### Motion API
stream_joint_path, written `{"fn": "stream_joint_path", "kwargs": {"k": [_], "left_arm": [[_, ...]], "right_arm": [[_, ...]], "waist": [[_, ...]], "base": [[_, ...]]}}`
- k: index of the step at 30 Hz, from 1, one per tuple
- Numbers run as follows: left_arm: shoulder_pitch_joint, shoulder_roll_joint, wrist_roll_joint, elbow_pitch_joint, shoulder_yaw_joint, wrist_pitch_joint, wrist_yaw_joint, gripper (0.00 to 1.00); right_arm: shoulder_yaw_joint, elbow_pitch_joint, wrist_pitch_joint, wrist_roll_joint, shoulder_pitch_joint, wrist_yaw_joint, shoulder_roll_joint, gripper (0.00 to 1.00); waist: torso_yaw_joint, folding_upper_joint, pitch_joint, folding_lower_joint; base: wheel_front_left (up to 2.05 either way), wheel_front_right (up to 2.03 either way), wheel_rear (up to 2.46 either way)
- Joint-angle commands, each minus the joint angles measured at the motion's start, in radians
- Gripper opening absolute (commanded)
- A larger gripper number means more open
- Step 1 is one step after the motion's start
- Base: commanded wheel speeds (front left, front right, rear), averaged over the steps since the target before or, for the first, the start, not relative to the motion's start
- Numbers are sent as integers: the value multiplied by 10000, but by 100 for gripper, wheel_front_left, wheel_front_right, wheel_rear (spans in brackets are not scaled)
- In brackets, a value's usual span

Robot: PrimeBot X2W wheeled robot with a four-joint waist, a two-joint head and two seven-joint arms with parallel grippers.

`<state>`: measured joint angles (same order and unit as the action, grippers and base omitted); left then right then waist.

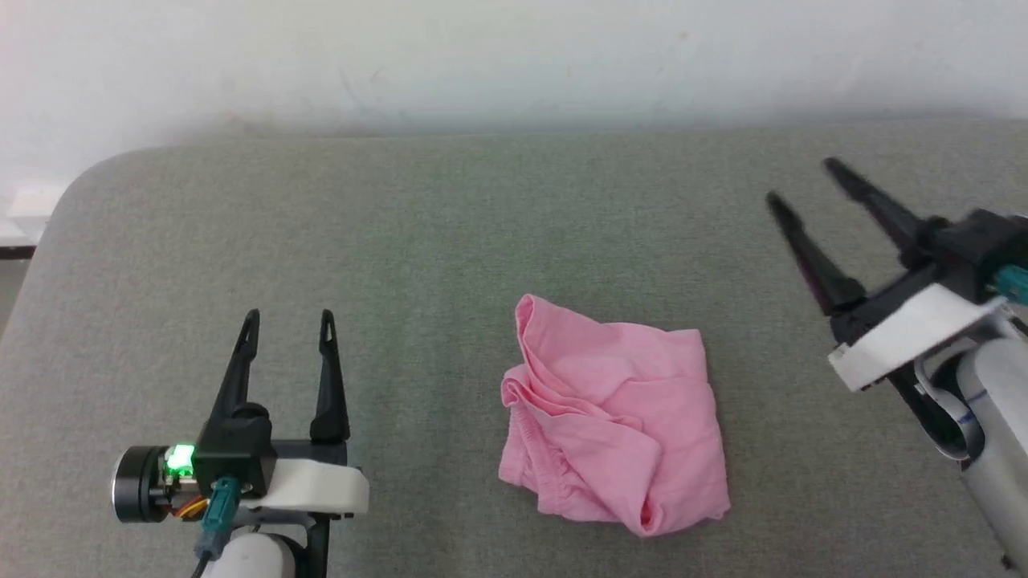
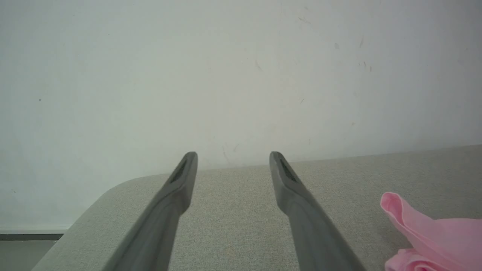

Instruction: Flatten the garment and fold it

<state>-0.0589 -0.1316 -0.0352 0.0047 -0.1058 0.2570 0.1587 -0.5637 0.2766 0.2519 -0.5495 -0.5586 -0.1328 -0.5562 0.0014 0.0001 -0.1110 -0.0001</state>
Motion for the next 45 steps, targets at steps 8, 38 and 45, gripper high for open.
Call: {"fn": "stream_joint_path", "kwargs": {"k": [8,38,45], "left_arm": [[272,117,-68,-131,228,47,-201,100],[265,532,62,-292,199,47,-531,100],[77,593,79,-255,224,47,-525,100]], "right_arm": [[4971,-2350,96,3079,3641,21,3154,100],[-388,308,-8801,-2303,1157,21,707,100],[-1579,1498,-8783,-2932,1113,21,911,100]], "waist": [[-264,-1,291,1],[718,-1,-312,1],[968,-1,-563,1]], "base": [[0,0,0],[0,0,0],[0,0,0]]}}
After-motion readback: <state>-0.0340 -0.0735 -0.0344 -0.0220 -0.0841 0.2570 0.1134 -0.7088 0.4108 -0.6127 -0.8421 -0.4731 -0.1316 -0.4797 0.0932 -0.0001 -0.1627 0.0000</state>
